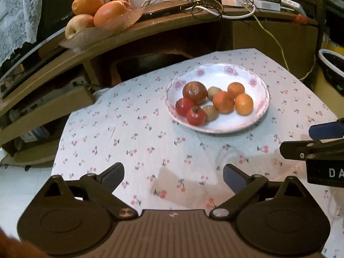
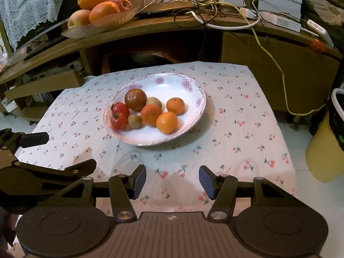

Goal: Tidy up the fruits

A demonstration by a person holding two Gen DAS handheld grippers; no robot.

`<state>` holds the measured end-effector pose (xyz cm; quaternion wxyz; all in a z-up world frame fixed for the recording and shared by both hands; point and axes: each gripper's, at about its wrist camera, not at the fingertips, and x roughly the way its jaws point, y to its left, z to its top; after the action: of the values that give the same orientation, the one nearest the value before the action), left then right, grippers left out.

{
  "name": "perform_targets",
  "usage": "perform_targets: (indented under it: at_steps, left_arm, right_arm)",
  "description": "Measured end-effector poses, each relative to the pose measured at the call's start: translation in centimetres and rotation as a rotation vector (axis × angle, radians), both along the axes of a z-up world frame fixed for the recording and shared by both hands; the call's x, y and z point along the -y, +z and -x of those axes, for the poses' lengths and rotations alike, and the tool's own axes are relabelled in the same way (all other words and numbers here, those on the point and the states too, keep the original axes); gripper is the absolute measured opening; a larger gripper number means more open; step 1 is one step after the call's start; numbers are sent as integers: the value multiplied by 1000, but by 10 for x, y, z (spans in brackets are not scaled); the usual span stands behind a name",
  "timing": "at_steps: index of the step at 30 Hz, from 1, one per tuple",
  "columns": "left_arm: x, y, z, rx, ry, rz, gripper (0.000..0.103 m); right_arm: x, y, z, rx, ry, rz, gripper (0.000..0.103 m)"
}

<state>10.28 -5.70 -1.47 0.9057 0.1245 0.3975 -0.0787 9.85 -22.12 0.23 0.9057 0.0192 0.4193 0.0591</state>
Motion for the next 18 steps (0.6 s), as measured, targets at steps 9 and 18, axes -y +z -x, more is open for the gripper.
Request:
perform_targets:
  at_steps: [9, 18]
  left_arm:
    - [-13, 2, 16, -41, 65, 79, 103]
    - [-16, 5, 36, -50, 72, 99, 103]
  right_arm:
    - [-3, 2, 26, -7, -7, -18, 60]
    - [-4, 7, 44, 7, -20, -39, 62]
